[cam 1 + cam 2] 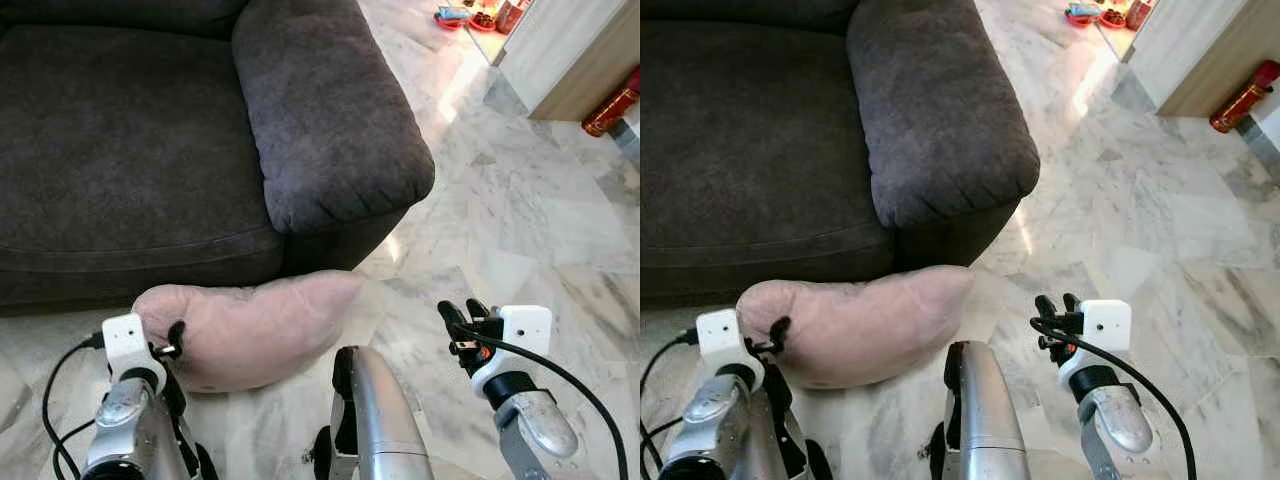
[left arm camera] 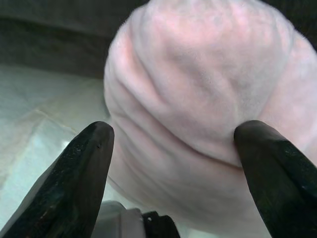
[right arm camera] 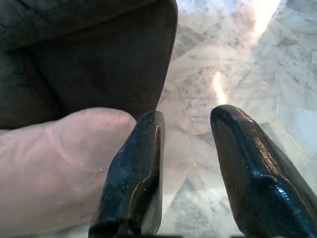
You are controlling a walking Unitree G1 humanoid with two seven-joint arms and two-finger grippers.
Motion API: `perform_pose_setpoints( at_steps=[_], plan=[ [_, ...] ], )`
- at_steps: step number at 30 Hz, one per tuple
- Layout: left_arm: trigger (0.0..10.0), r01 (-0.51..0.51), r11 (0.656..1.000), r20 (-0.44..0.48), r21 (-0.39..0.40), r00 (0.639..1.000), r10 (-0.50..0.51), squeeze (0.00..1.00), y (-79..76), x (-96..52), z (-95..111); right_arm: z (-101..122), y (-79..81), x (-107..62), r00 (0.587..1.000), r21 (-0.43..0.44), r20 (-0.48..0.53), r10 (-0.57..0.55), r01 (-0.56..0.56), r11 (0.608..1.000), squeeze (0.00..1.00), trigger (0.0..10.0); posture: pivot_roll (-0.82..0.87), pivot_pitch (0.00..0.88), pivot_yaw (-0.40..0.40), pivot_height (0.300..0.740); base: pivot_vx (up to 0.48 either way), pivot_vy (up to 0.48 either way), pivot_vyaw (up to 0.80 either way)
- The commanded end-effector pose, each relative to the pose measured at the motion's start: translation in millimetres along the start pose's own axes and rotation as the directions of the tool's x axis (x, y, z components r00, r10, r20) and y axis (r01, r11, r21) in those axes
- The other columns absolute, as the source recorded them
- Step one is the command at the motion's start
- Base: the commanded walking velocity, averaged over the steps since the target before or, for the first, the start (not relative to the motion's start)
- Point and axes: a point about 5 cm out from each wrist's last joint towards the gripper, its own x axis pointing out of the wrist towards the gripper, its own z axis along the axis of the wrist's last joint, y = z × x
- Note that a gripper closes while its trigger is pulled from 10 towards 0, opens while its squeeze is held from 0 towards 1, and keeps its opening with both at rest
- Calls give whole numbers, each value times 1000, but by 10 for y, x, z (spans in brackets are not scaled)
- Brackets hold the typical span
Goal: Move the pillow to the sofa from floor
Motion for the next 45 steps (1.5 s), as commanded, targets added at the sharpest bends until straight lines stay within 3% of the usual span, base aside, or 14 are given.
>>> perform_pose_setpoints(
  at_steps=[1, 11, 16, 23, 26, 33, 36, 37, 45],
  plan=[
    [10000, 21, 1000, -31, -12, 999, -22, 0, -74, 2, -78, 20, -70, -75, 1000, -15, -6, -17, 17, 1000, 0, 10000, -177, 252, -253, 498, 0, 0, 0],
    [10000, 13, 1000, 32, 23, 999, -14, 0, -18, 160, 177, 27, -74, -111, 1000, -19, -16, -17, 16, 1000, 0, 10000, -182, 266, -263, 498, 0, 0, 0],
    [10000, 15, 1000, 18, 23, 1000, -15, 0, 20, 192, 202, 38, -52, -118, 1000, -17, -17, -11, 10, 1000, 0, 10000, -187, 268, -268, 498, 0, 0, 0],
    [10000, 122, 992, -42, -32, 991, -123, 0, -68, 209, 144, 66, -89, -133, 1000, -29, -15, -16, 16, 999, 0, 10000, -200, 266, -272, 498, 0, 0, 0],
    [10000, 217, 975, -67, -43, 973, -220, 0, -179, 202, 102, 79, -106, -149, 1000, -32, -12, -22, 22, 999, 0, 10000, -208, 265, -273, 498, 0, 0, 0],
    [10000, 270, 963, -82, 18, 960, -268, 0, -233, 210, 110, 82, -114, -179, 999, -32, -18, -29, 28, 999, 0, 10000, -209, 270, -273, 498, 0, 0, 0],
    [10000, 191, 979, -102, 70, 978, -184, 0, -160, 231, 114, 69, -103, -182, 999, -29, -22, -27, 27, 999, 0, 10000, -208, 274, -273, 498, 0, 0, 0],
    [0, 155, 986, -105, 60, 983, -148, 0, -119, 235, 112, 64, -97, -181, 999, -27, -24, -27, 26, 999, 0, 10000, -206, 278, -272, 498, 0, 0, 0],
    [0, 145, 988, -89, 44, 986, -141, 0, -112, 238, 126, 62, -109, -206, 999, -27, -30, -32, 31, 999, 0, 10000, -210, 281, -271, 498, 0, 0, 0]
  ],
)
